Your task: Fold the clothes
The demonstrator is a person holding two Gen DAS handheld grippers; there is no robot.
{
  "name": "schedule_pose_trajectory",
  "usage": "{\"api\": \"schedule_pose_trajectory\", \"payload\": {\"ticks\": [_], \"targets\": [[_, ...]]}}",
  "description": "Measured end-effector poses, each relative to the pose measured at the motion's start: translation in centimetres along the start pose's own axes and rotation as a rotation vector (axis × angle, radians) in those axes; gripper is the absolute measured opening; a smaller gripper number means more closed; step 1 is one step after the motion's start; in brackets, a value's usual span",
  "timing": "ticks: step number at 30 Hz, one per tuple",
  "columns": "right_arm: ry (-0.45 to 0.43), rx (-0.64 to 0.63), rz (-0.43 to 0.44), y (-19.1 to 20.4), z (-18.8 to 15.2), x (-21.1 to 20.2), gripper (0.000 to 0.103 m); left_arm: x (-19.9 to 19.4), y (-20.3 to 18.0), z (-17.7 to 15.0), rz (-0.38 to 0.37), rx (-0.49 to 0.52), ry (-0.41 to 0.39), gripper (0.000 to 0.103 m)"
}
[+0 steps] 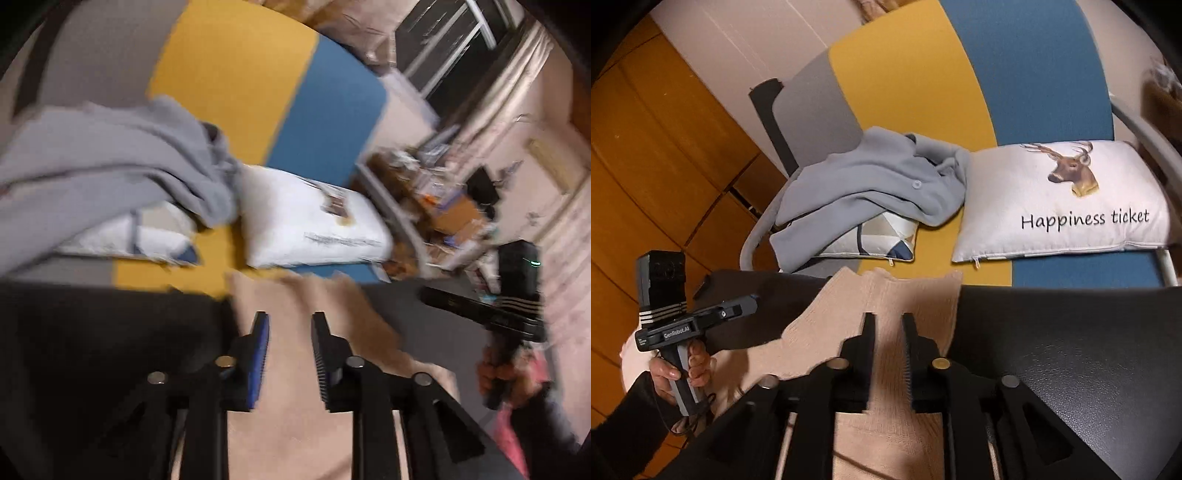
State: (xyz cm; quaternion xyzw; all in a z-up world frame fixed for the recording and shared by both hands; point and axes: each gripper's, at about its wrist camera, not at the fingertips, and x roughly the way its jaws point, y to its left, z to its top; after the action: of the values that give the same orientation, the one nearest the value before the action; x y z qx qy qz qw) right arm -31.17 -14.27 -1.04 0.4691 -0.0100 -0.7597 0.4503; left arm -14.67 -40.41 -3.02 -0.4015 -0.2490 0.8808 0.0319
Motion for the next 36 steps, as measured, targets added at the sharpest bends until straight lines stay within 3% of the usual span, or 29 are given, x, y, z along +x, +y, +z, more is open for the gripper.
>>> {"api": "schedule_pose_trajectory", "payload": {"ticks": [1,3,8,12,13,14,15,16,20,28,36], "targets": [[0.017,0.005,-0.011,-0.4,0.3,0.6,0.059,0.6,0.2,0.4,0.021,0.007,0.007,0.033],[0.056,0.016,-0.040,-1.3,1.1,2.2,0.071,2.2,0.8,1.2,0.047,0.015,0.029,0.043],[0.177,0.017,-0.065,-3.9,3.3,7.6,0.071,7.7,2.7,2.6,-0.011,-0.016,0.141,0.062],[0.233,-0.014,-0.040,-4.3,3.9,10.6,0.070,10.8,3.3,3.0,-0.065,-0.058,0.198,0.061],[0.235,-0.028,-0.031,-4.1,3.9,10.9,0.065,11.2,3.3,3.1,-0.066,-0.061,0.194,0.059],[0.238,-0.042,-0.021,-3.9,4.0,11.2,0.057,11.2,3.1,3.1,-0.071,-0.059,0.189,0.042],[0.240,-0.056,-0.012,-3.7,4.0,11.5,0.029,10.9,2.9,3.0,-0.081,-0.054,0.183,0.015],[0.237,-0.062,-0.007,-3.5,3.9,11.5,0.012,10.7,2.6,2.9,-0.090,-0.050,0.178,0.006],[0.162,-0.064,0.028,-2.3,3.5,9.3,0.009,8.1,1.3,2.0,-0.142,-0.017,0.123,0.005],[0.035,-0.105,0.094,2.2,1.6,2.1,0.009,-0.9,-1.7,-0.4,-0.246,0.000,-0.037,0.005],[-0.017,-0.098,0.139,4.7,-4.6,-3.6,0.009,-6.4,-4.7,-8.0,-0.255,0.093,-0.051,0.005]]}}
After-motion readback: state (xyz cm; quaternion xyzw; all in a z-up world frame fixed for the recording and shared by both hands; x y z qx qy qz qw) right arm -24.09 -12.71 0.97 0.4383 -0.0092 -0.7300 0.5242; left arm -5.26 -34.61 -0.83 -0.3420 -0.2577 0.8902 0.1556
